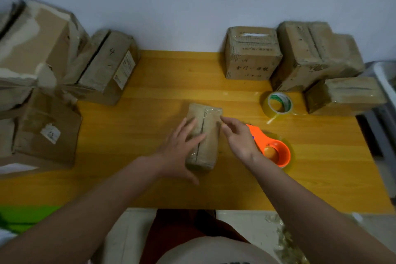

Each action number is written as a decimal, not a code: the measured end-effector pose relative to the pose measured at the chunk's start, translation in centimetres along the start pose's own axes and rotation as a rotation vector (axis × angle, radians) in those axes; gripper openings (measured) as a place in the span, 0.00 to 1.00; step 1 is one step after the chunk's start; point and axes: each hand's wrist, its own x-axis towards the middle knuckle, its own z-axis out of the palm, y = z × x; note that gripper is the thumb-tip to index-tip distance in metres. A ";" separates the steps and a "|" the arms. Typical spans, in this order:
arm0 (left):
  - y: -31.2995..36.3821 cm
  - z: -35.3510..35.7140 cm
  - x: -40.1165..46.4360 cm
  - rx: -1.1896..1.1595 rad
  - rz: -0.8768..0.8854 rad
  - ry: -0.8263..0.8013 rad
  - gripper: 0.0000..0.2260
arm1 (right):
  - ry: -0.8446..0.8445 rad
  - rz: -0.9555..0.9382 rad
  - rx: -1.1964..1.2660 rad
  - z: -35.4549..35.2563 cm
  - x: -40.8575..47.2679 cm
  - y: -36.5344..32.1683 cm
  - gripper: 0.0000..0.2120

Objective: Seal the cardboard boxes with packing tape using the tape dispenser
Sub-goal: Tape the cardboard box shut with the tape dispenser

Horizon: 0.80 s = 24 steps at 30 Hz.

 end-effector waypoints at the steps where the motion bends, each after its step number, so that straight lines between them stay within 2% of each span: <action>1: -0.6 0.7 -0.4 0.064 0.011 -0.024 0.55 | 0.020 0.001 -0.034 -0.3 -0.1 0.2 0.15; 5: -1.0 2.5 -0.2 -0.011 -0.008 0.043 0.40 | 0.192 0.023 -0.223 -1.8 -0.8 1.9 0.12; 7: 0.1 3.2 0.6 -0.048 -0.023 0.075 0.39 | 0.299 0.062 -0.354 -2.7 -1.5 3.3 0.12; 10: 2.1 3.2 1.7 -0.112 -0.082 0.114 0.37 | 0.377 0.193 -0.541 -3.7 -2.2 6.2 0.20; 14: 2.8 2.1 3.5 -0.057 -0.133 0.148 0.36 | 0.305 0.327 -0.704 -3.9 -2.7 8.0 0.28; 17: 2.8 1.3 4.5 -0.008 -0.195 0.137 0.37 | 0.184 0.353 -0.779 -4.4 -2.9 8.3 0.23; 24: 3.0 -1.7 4.5 -0.012 -0.352 0.113 0.36 | 0.160 0.187 -0.497 -8.4 -4.3 8.5 0.11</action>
